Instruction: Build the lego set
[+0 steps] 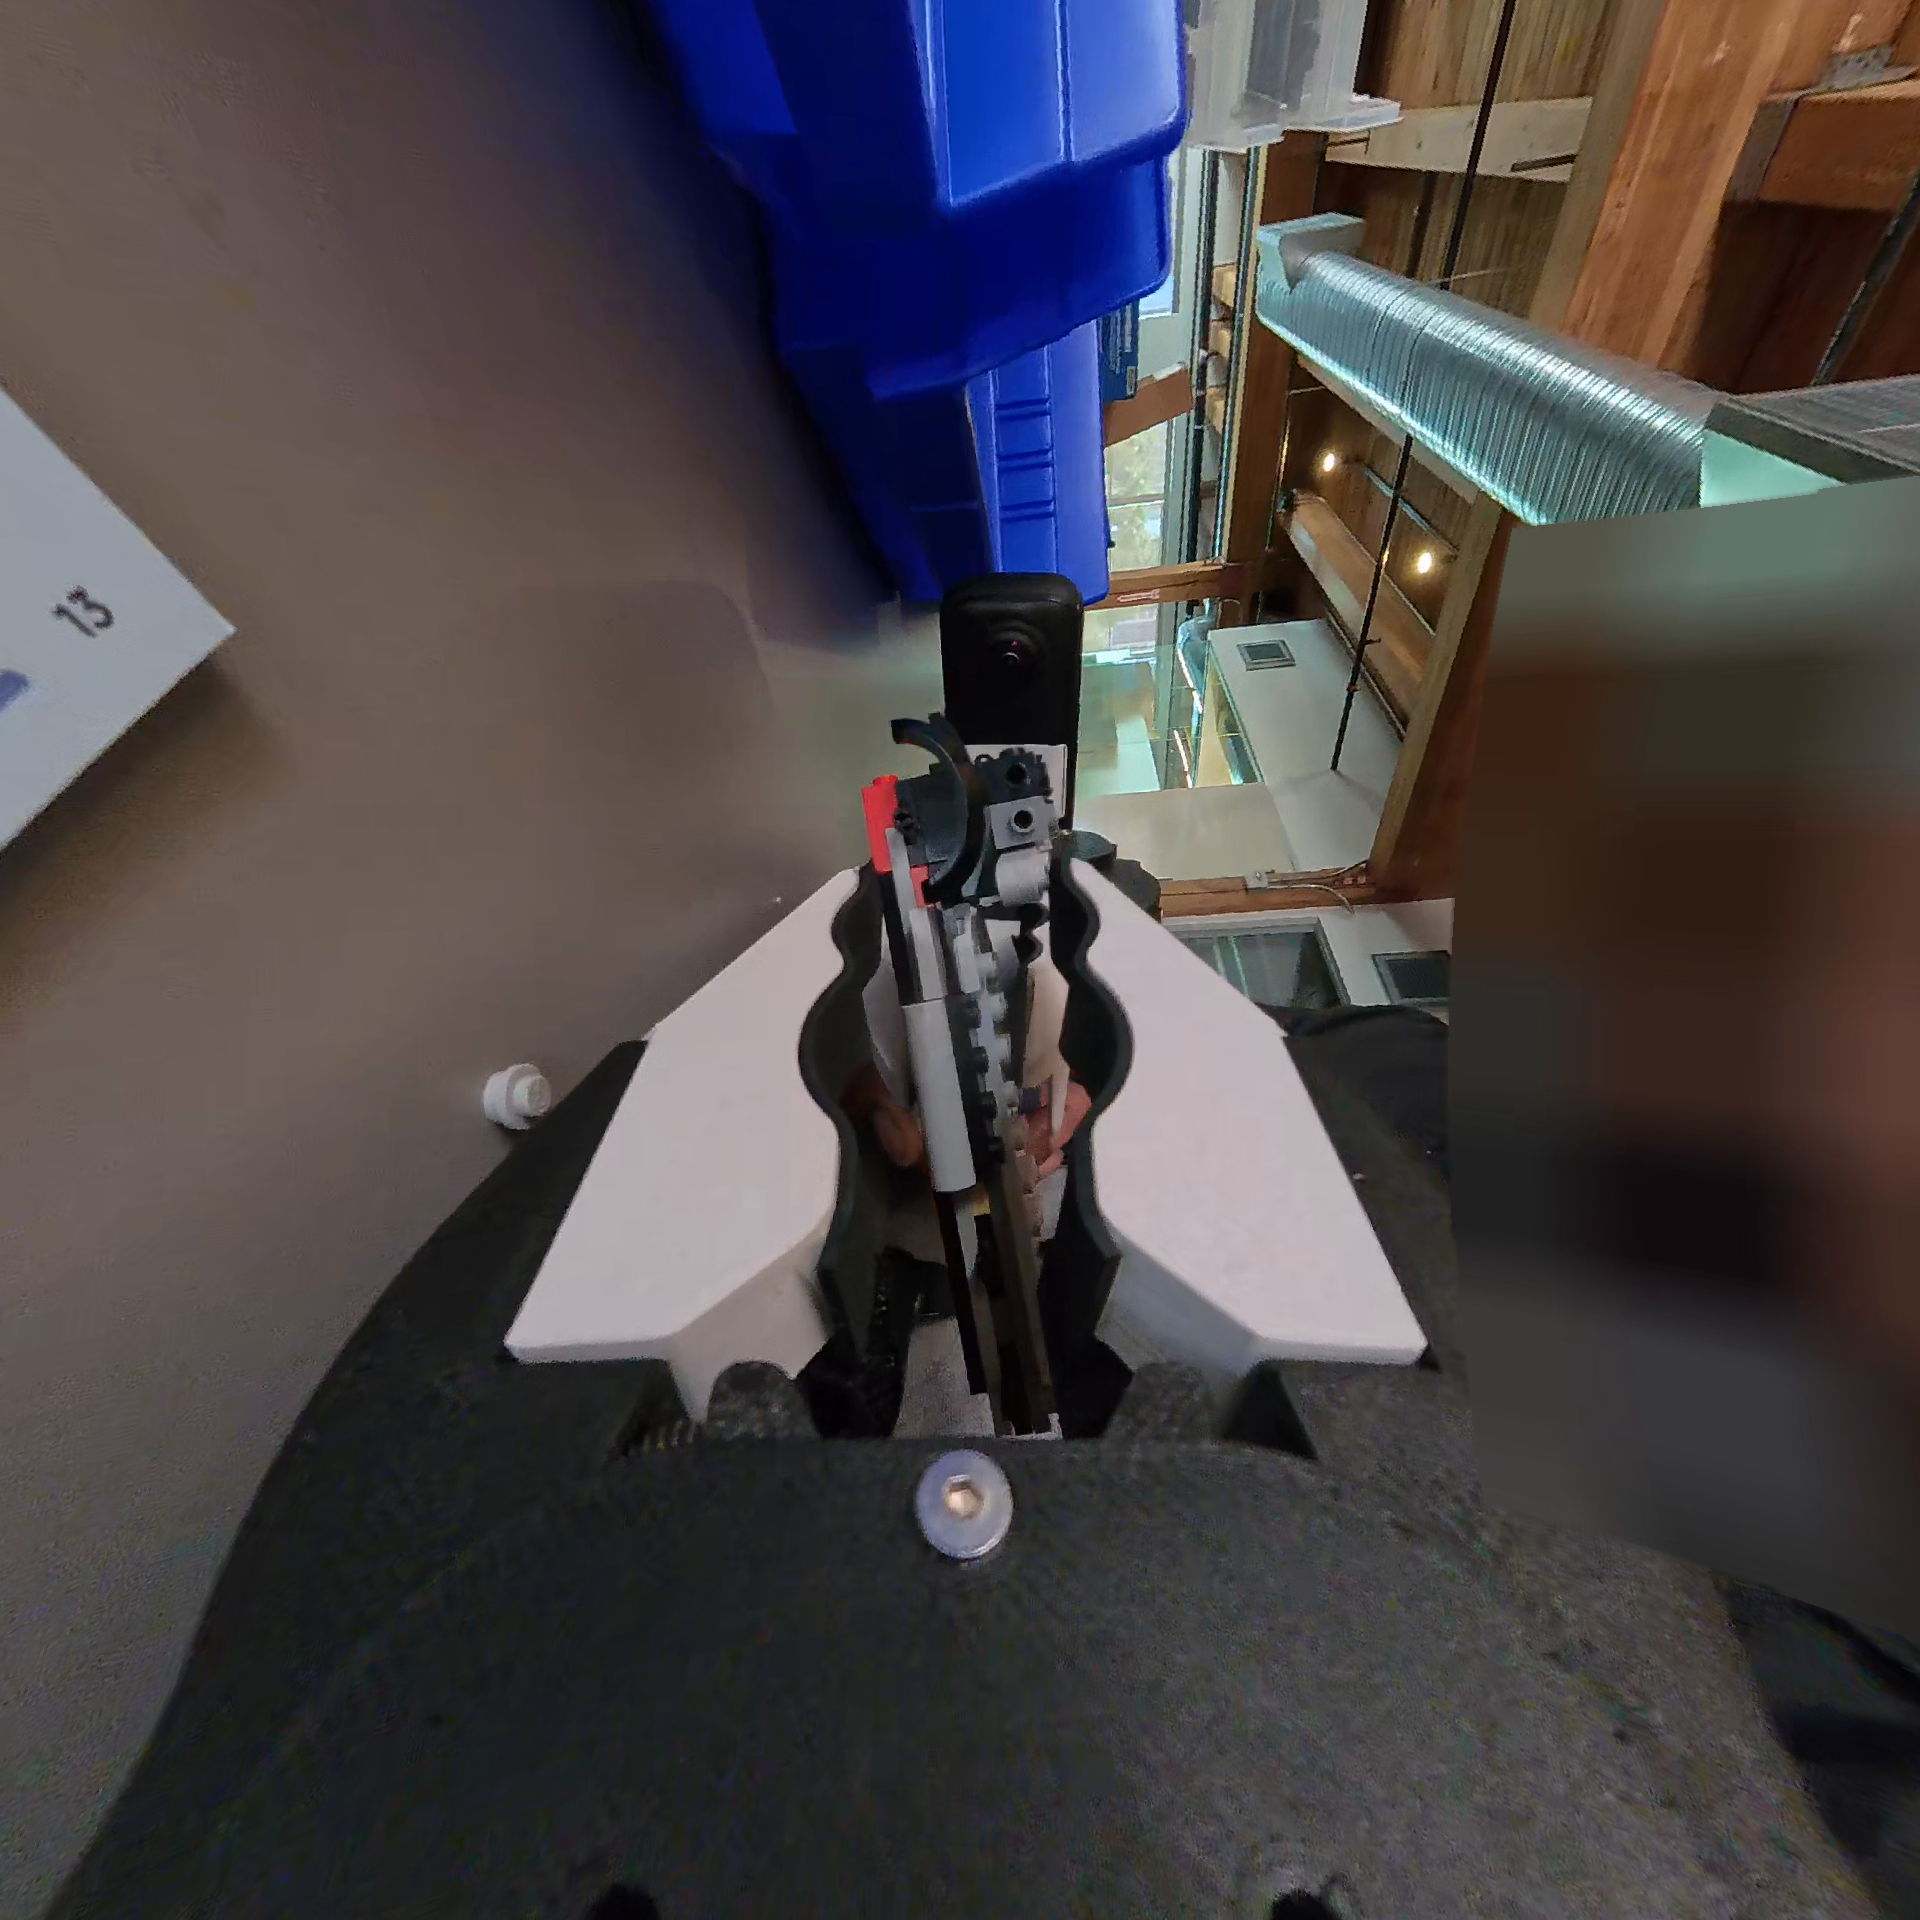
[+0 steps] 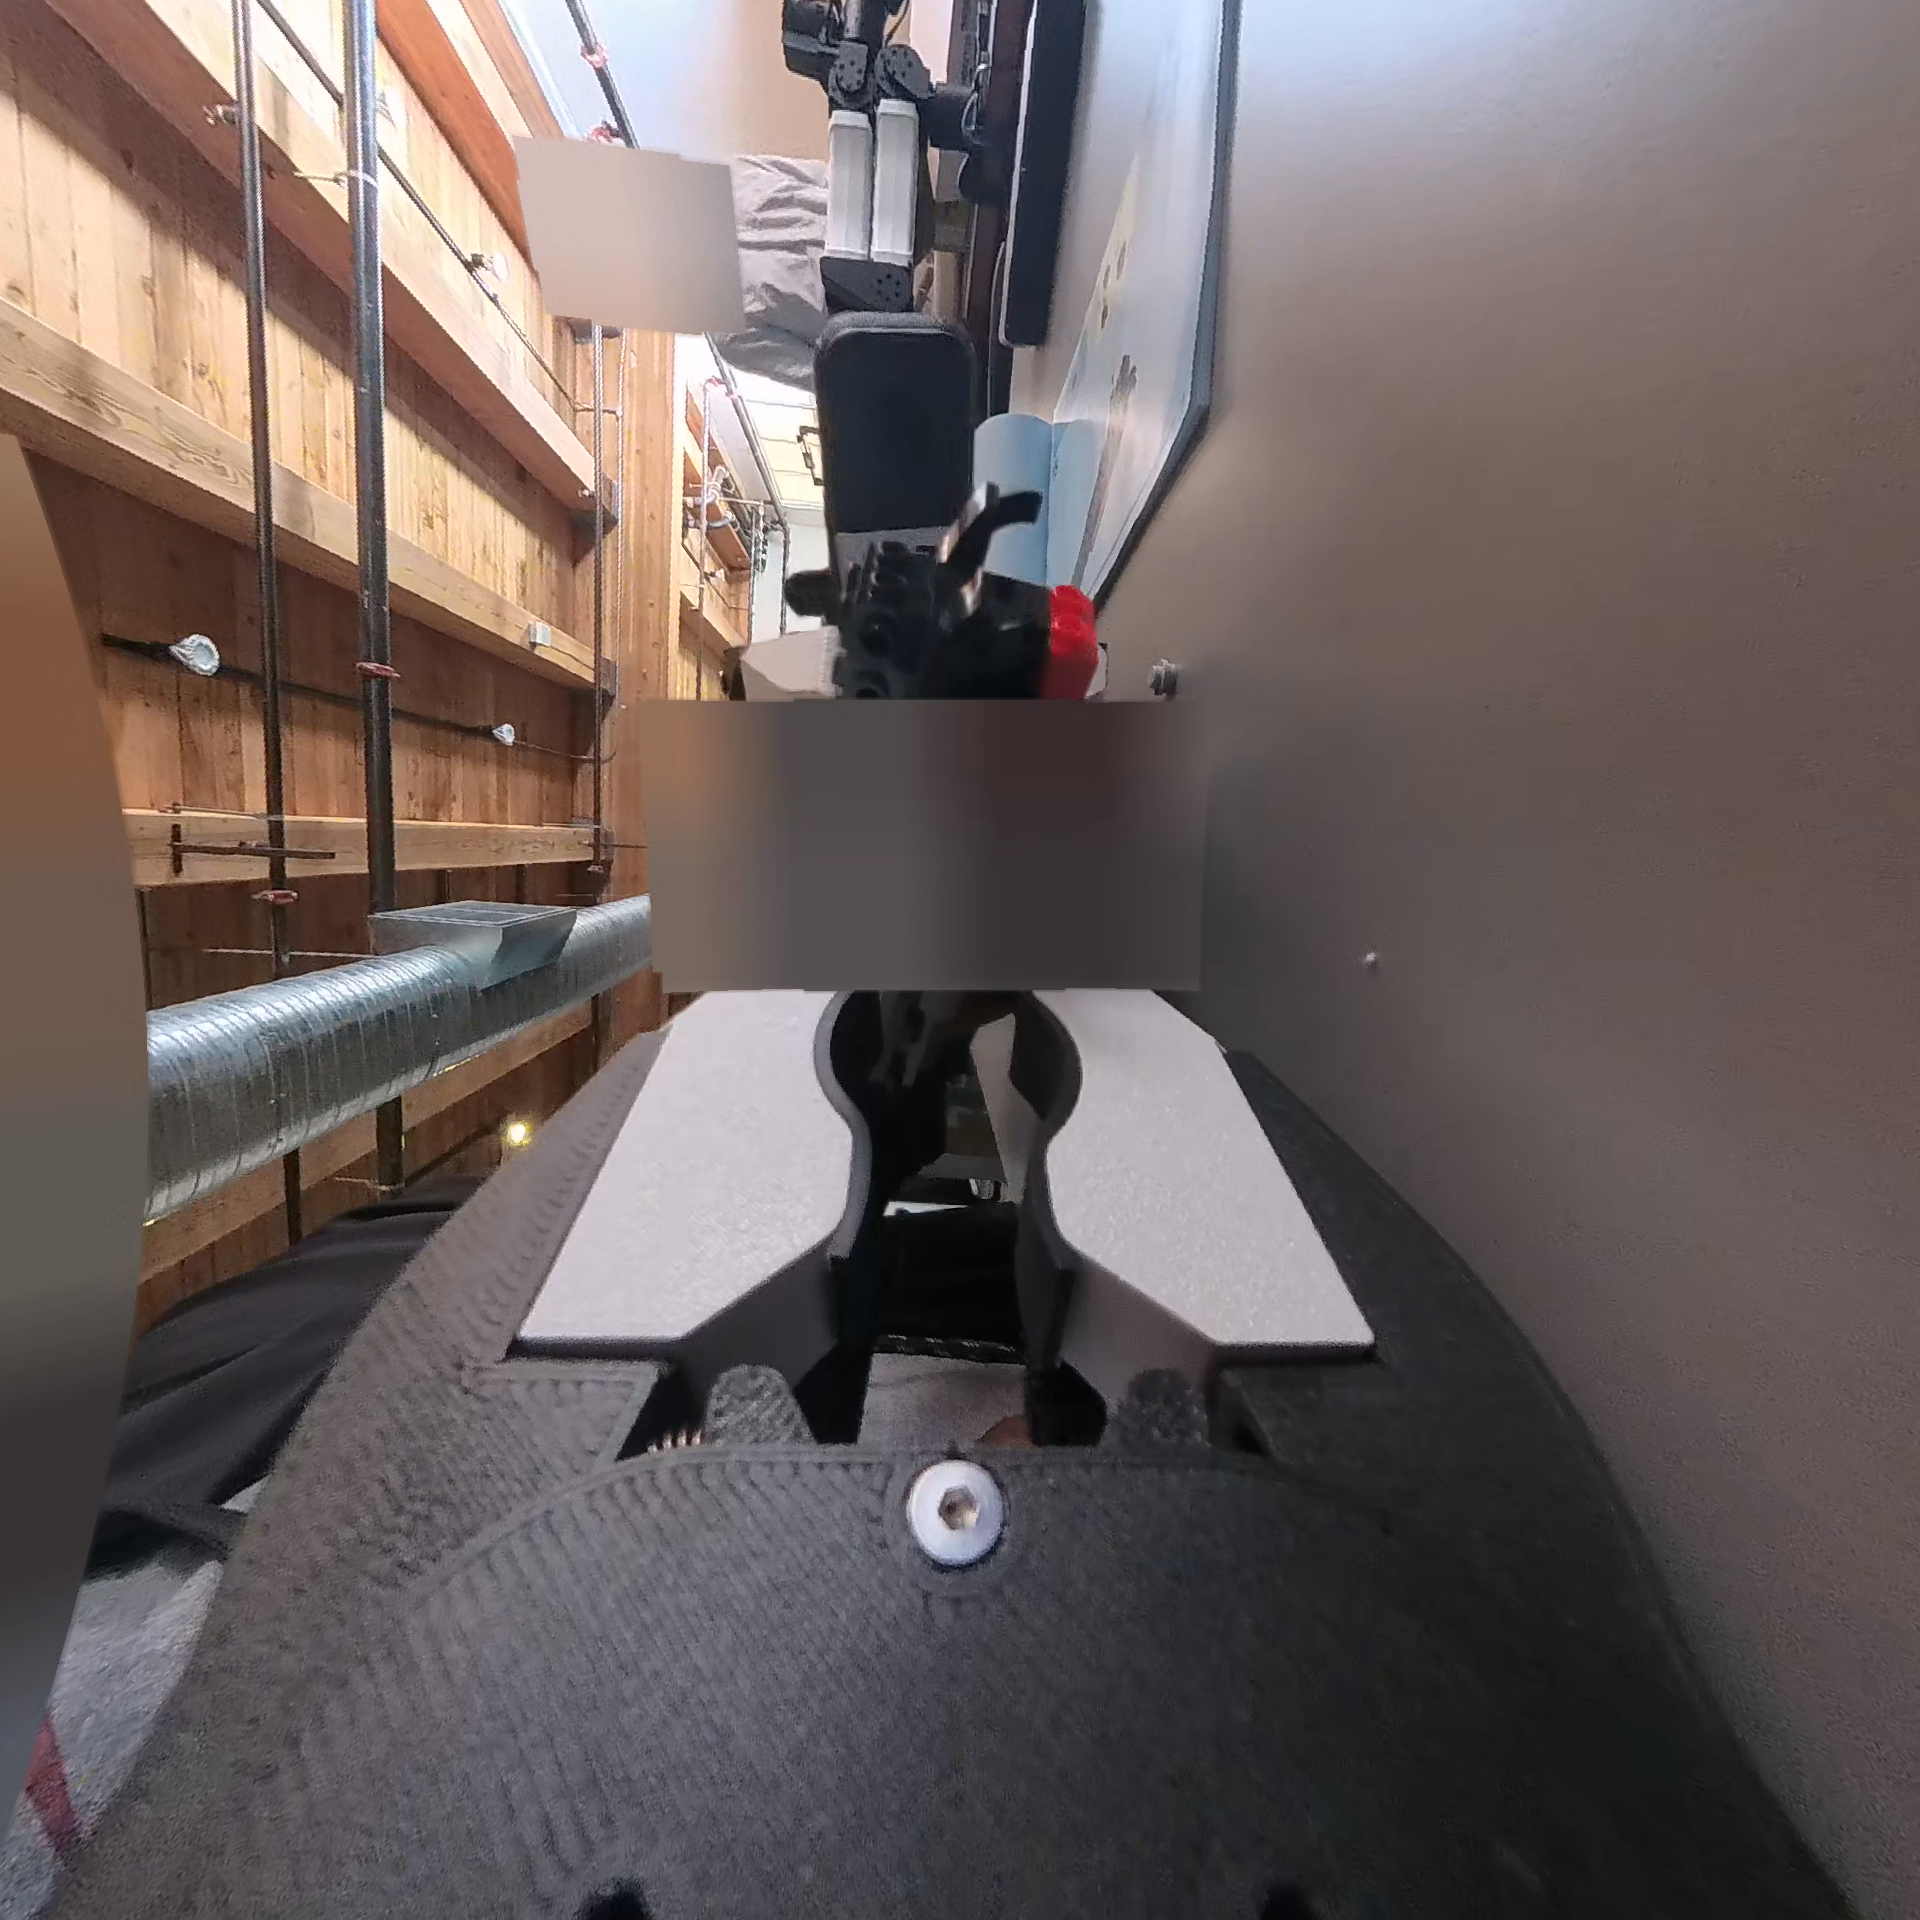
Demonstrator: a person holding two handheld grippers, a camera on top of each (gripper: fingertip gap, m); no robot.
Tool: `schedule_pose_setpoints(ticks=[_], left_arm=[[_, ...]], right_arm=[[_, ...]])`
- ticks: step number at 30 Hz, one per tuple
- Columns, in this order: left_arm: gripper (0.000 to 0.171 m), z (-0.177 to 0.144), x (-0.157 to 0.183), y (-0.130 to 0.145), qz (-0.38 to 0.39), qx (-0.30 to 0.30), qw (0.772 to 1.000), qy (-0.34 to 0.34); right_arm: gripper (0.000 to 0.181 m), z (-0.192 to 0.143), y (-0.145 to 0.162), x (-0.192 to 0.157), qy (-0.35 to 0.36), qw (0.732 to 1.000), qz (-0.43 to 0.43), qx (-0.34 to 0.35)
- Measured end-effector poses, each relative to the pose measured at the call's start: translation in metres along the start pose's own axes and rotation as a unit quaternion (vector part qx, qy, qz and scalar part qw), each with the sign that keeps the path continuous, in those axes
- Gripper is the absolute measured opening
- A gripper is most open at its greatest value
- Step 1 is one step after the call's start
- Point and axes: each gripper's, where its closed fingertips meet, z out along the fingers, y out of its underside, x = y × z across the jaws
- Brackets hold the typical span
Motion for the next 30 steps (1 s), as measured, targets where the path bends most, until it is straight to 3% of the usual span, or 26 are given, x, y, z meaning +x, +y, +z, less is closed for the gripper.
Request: schedule_pose_setpoints(ticks=[18,20,23,25,30], left_arm=[[0.035,-0.003,0.004,-0.004,0.002,0.019,1.0,0.018],[0.056,-0.003,0.005,-0.001,0.011,0.01,1.0,0.016],[0.066,-0.006,0.011,0.003,0.024,0.017,0.999,0.035],[0.063,-0.009,0.015,0.005,0.02,0.03,0.998,0.052],[0.032,-0.017,0.019,0.004,0.008,0.07,0.994,0.081]], right_arm=[[0.019,0.0,-0.003,-0.002,-0.006,1.0,-0.001,0.001],[0.018,0.0,-0.006,-0.006,-0.017,1.0,-0.002,0.005],[0.018,-0.001,-0.011,-0.01,-0.029,1.0,-0.007,0.003],[0.019,0.001,-0.011,-0.013,-0.032,0.999,-0.016,-0.008],[0.018,0.007,-0.009,-0.022,-0.048,0.997,-0.035,-0.044]])
